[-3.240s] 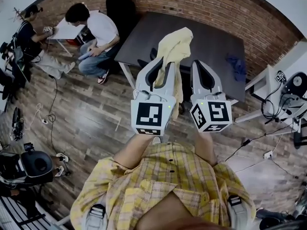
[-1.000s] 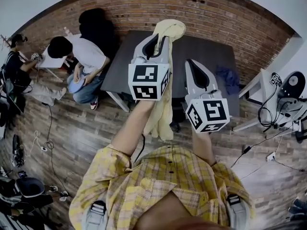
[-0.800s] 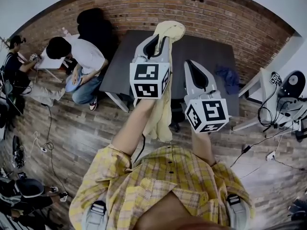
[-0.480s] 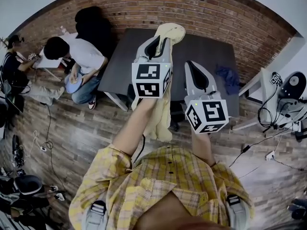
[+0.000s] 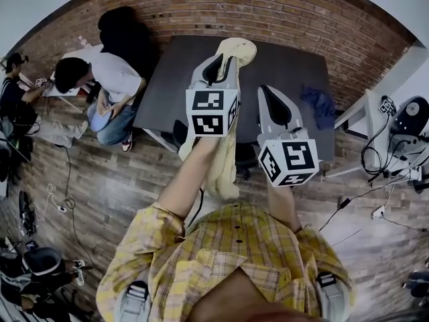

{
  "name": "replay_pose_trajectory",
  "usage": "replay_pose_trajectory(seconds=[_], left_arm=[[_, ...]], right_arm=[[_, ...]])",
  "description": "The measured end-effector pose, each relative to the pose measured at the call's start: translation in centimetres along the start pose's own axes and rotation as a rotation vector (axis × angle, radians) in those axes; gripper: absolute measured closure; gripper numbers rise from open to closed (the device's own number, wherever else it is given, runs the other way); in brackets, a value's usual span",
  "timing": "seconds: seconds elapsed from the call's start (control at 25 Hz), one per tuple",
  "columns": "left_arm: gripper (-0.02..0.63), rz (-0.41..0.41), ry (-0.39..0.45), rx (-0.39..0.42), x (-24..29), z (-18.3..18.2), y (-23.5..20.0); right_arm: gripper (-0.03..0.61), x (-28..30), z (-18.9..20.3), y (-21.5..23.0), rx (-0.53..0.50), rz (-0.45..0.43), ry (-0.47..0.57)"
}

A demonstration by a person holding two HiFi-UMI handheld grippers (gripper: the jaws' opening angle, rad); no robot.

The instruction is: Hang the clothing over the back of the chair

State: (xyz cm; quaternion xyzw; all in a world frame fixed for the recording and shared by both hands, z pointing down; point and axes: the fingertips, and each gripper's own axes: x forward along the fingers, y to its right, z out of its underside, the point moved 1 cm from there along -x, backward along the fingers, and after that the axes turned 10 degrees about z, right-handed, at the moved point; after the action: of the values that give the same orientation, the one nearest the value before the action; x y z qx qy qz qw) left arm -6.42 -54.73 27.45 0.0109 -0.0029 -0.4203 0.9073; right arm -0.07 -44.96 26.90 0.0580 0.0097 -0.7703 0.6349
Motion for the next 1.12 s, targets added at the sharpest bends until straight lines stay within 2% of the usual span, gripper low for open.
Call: replay_pose_trajectory(seconds=[0.88,1.12], left_arm=[[0.541,-0.01,-0.094,-0.046,1.7,5.2,-0.6],[0.515,-0.012,-0.131,-0.058,2.3,6.5,-1.0]], right_arm=[[0.581,1.4,3.2,0.6,0.018,0.0,-0.071],[0.581,1.8,3.8,0.8,0.026,0.002,-0.085]])
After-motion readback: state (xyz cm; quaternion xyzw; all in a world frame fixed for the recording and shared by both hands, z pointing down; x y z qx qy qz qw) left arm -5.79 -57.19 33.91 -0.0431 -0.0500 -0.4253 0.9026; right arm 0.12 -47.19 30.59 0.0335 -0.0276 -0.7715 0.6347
